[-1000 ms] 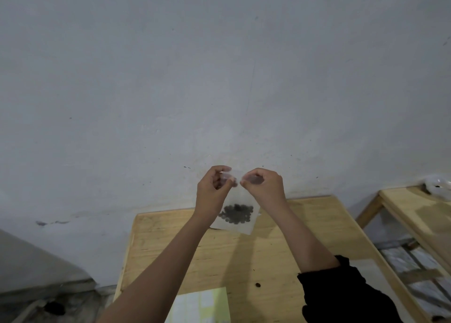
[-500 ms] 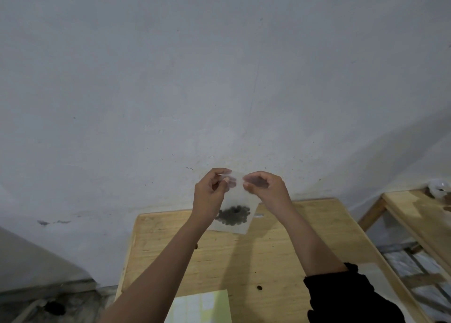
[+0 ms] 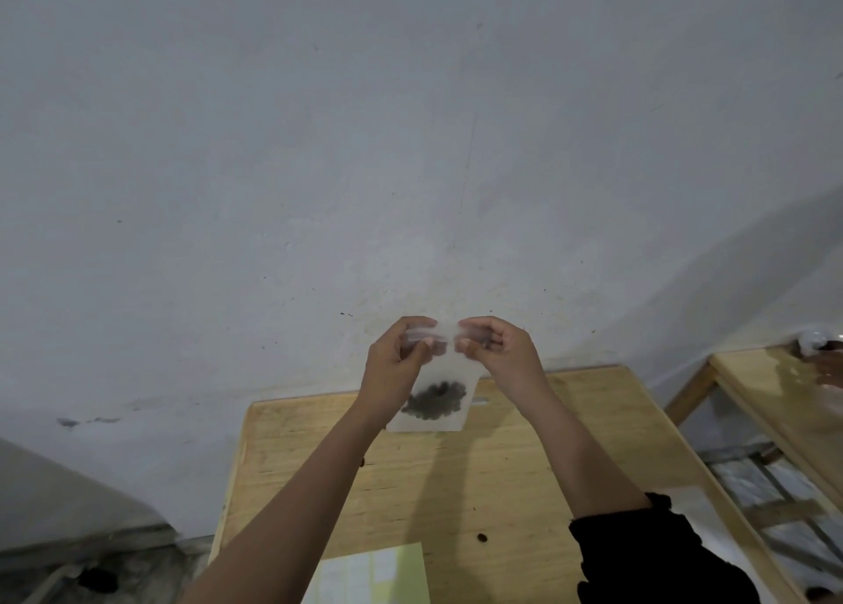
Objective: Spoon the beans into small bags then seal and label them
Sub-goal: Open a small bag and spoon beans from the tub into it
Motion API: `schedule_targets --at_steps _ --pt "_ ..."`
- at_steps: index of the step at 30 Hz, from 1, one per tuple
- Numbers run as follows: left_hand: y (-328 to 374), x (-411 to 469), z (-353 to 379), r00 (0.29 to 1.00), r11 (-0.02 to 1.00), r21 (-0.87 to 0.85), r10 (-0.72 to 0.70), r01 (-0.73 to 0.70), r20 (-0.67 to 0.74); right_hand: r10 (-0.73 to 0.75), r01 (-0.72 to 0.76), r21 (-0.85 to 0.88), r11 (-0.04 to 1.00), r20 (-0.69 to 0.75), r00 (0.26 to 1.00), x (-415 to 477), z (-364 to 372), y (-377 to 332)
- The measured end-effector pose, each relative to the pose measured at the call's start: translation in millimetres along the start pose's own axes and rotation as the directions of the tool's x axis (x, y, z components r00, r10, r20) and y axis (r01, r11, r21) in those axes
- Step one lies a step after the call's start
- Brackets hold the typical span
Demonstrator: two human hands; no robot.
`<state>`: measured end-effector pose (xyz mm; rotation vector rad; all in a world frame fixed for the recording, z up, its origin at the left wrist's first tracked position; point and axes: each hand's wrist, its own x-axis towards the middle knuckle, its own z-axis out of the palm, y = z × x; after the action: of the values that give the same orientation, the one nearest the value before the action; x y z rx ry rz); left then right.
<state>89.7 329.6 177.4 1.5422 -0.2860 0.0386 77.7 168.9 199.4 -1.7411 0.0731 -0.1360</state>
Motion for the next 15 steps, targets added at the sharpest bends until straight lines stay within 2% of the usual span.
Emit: schedule_targets --at_steps 4,8,15 --pt "-5.6 0.8 -1.5 0.998 0.996 -0.068 -0.059 0.060 0.017 0.042 -0.041 0.097 0.994 -0.008 0.999 -3.5 -8.6 4.9" --pt "-13.4 -1.0 4.3 0.996 0.991 -0.101 -0.086 0.088 0.023 0.042 -0.039 0.064 0.997 -0.044 0.998 -5.2 -9.7 9.8" --pt "-19.6 -6.9 12.6 0.992 0.978 -0.171 -0.110 0.119 0.060 0.093 -0.082 0.137 0.987 -0.077 0.993 -14.3 -18.3 18.4"
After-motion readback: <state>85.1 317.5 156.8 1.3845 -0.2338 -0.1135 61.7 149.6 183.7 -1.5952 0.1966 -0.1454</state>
